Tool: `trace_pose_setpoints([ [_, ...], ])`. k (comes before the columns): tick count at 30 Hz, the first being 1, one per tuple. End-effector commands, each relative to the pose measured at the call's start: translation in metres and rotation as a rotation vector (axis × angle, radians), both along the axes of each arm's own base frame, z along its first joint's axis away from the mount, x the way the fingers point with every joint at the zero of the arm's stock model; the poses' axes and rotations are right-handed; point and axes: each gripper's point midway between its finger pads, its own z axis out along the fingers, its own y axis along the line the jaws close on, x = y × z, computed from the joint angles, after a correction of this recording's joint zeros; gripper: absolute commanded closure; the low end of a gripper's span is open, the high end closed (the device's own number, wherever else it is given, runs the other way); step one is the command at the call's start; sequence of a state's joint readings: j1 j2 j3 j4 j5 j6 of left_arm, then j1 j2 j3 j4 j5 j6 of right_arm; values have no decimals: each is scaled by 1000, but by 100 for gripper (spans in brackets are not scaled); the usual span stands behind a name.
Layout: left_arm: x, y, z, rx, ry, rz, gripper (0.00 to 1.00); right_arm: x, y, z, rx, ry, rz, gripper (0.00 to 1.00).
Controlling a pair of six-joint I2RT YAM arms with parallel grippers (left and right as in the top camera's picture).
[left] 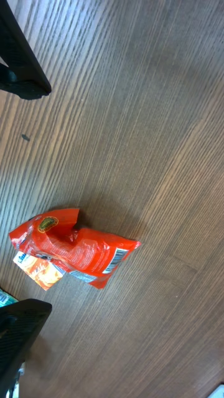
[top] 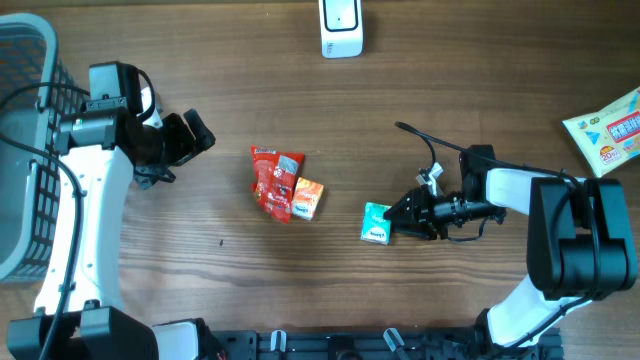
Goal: Scan the item barcode
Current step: 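Grasp the green-white box with the right gripper, then lift the green-white box up to the white scanner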
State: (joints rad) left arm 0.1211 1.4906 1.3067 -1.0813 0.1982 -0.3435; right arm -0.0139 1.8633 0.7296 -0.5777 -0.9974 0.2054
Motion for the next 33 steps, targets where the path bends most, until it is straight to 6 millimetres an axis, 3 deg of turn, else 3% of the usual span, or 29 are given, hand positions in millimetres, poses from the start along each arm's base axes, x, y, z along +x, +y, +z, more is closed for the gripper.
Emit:
trace_pose_setpoints([
  [1,2,3,3,4,-7,15,0,-13,-12,-29,-176,21,50,56],
  [4,2,3,3,4,-6,16,0,-12,-5,-32,-198,1,78,56],
  [7,2,3,3,4,-6,15,0,-11,-11,-38,-251,22,58,61],
  [8,2,3,3,4,-6,16,0,-10,-11,-39,-251,24,53,67],
  [10,2,3,3,4,-6,15,0,-9,-10,-39,-252,32,41,96],
  [14,2,3,3,4,-7,16,0,-4,-9,-36,-246,29,31,96],
  [15,2,3,3,4,-6,16,0,-1,-7,-31,-225,28,34,96],
  [18,2,3,3,4,-7,16,0,23,35,44,226,-153,86,96],
  [19,2,3,3,4,-7,15,0,30,39,58,293,-179,81,96],
  [21,2,3,3,4,-7,16,0,36,42,69,338,-202,80,96],
  [22,2,3,3,4,-6,16,0,38,45,83,423,-246,84,96],
  [23,2,3,3,4,-6,15,0,38,47,113,601,-381,105,96],
  [27,2,3,3,4,-6,15,0,29,67,119,658,-458,196,96],
  [33,2,3,3,4,-7,15,0,-21,131,123,753,-575,497,96],
])
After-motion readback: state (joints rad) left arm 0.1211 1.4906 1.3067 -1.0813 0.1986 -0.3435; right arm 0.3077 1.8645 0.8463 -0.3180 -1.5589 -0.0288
